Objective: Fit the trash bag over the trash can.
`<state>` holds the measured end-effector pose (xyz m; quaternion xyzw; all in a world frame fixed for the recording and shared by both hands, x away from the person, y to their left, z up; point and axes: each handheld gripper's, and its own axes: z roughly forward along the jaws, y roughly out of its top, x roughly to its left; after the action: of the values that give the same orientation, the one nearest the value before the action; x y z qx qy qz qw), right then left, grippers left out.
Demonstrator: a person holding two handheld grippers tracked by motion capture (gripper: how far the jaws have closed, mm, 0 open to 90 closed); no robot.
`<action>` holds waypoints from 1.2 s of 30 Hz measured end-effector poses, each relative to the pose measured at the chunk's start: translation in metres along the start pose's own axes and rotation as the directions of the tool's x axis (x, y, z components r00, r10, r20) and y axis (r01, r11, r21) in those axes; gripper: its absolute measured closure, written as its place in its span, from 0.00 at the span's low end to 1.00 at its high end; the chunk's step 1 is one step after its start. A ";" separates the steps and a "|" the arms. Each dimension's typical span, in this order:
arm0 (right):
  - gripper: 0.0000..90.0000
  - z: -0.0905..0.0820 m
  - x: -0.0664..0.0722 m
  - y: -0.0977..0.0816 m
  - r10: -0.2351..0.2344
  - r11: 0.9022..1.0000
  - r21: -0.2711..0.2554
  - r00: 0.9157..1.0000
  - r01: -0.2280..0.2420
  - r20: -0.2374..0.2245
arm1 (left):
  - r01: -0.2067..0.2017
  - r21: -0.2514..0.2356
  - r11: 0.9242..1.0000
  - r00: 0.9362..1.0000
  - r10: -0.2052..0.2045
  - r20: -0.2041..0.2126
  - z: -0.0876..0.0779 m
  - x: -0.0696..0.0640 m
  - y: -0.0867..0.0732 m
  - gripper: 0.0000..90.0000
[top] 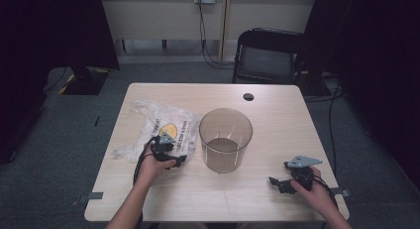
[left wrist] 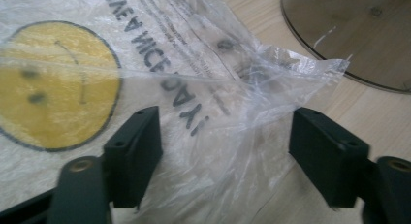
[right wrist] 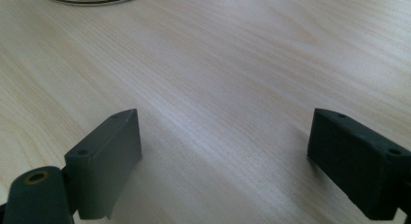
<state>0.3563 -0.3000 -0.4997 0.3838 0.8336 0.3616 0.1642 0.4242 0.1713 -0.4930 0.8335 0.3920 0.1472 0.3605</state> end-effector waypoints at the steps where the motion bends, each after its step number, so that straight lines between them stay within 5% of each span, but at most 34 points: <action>1: 0.12 0.000 0.000 0.000 0.000 1.000 0.000 1.000 0.000 0.000 | 0.013 -0.004 1.000 1.000 -0.013 0.005 0.000 0.000 0.000 0.39; 4: 0.12 0.000 0.000 0.000 0.000 1.000 0.000 1.000 0.000 0.000 | -0.024 0.013 1.000 0.999 0.024 -0.027 -0.002 -0.001 0.000 0.46; 9: 0.12 0.000 0.000 0.000 0.000 1.000 0.000 1.000 0.000 0.000 | -0.021 0.021 1.000 1.000 0.021 -0.011 -0.004 -0.005 0.001 0.67; 12: 0.12 0.000 0.000 0.000 0.000 1.000 0.000 1.000 0.000 0.000 | -0.014 0.023 1.000 1.000 0.014 -0.002 -0.005 -0.005 0.000 0.79; 16: 0.12 0.000 0.000 0.000 0.000 1.000 0.000 1.000 0.000 0.000 | 0.044 0.033 0.998 0.999 -0.045 0.020 -0.007 -0.005 0.000 0.92; 19: 0.12 0.000 0.000 0.000 0.000 1.000 0.000 1.000 0.000 0.000 | 0.085 0.050 0.995 0.996 -0.087 0.038 -0.009 -0.005 -0.001 0.96; 22: 0.12 0.000 0.000 0.000 0.000 1.000 0.000 1.000 0.000 0.000 | 0.084 0.051 0.995 0.995 -0.086 0.044 -0.013 -0.004 0.001 0.99; 27: 0.12 0.000 0.000 0.000 0.000 1.000 0.000 1.000 0.000 0.000 | 0.140 -0.019 0.990 0.989 -0.139 0.053 -0.031 -0.001 0.009 1.00; 36: 0.12 0.000 0.000 0.000 0.001 1.000 0.000 1.000 -0.001 0.000 | 0.133 -0.111 0.985 0.990 -0.127 0.057 -0.068 0.002 0.027 1.00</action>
<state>0.3563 -0.3000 -0.4997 0.3842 0.8335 0.3615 0.1640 0.4045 0.1937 -0.4264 0.7874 0.4274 0.1249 0.4263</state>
